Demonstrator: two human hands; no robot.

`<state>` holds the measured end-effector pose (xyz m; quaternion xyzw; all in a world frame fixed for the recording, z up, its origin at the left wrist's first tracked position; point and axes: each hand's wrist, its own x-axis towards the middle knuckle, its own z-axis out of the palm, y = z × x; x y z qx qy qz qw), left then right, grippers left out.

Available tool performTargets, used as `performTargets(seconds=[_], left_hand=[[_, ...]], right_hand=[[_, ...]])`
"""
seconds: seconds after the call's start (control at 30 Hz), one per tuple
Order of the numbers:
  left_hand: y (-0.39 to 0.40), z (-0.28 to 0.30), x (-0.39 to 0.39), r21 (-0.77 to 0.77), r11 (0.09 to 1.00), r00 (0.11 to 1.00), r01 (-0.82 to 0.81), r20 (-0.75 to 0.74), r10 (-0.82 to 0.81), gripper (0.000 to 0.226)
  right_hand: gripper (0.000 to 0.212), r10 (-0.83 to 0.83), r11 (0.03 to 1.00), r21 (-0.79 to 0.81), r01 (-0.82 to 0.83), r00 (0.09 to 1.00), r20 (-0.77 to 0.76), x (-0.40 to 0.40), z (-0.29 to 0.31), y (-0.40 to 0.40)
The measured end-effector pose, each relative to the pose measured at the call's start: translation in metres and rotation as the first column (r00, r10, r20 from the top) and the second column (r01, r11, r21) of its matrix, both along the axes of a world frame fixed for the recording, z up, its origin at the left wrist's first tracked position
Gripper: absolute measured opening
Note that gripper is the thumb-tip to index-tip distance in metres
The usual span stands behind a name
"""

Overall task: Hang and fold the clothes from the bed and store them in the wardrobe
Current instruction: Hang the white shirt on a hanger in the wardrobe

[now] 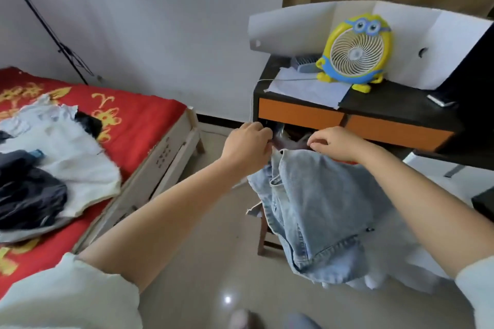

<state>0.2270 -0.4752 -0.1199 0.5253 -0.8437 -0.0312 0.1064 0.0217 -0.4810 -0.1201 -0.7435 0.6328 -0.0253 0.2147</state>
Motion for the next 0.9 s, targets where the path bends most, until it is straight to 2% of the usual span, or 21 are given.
performTargets(seconds=[0.13,0.27,0.4,0.53,0.67,0.77,0.83,0.9], left_hand=[[-0.010,-0.006,-0.050,0.051,0.987,0.987,0.152,0.038,-0.154,0.031],[-0.013,-0.014,-0.104,0.172,0.955,0.962,0.241,0.087,-0.258,0.030],[-0.015,-0.031,-0.160,0.299,0.932,0.966,0.207,0.087,-0.243,0.028],[-0.001,-0.048,-0.212,0.374,0.915,0.968,0.152,0.133,-0.215,0.034],[0.011,-0.058,-0.236,0.344,0.936,0.971,0.068,0.194,-0.141,0.042],[0.015,-0.064,-0.237,0.326,0.945,0.976,0.038,0.190,-0.105,0.043],[0.019,-0.065,-0.238,0.295,0.954,0.982,0.050,0.160,-0.101,0.048],[0.027,-0.066,-0.238,0.273,0.959,0.987,0.081,0.115,-0.116,0.070]], right_hand=[[0.027,0.003,0.996,0.093,0.002,0.999,-0.050,-0.041,0.003,-0.001],[0.028,0.110,0.968,0.241,-0.071,0.982,-0.153,-0.099,0.001,-0.006],[0.038,0.227,0.876,0.462,-0.135,0.962,-0.149,-0.155,-0.005,-0.007],[0.053,0.328,0.782,0.594,-0.191,0.935,-0.132,-0.211,-0.016,0.005],[0.060,0.336,0.745,0.618,-0.253,0.942,-0.020,-0.250,-0.031,0.019],[0.060,0.268,0.764,0.567,-0.308,0.951,0.155,-0.260,-0.040,0.029],[0.051,0.225,0.774,0.539,-0.332,0.940,0.256,-0.265,-0.046,0.033],[0.022,0.189,0.804,0.482,-0.350,0.917,0.350,-0.268,-0.051,0.038]])
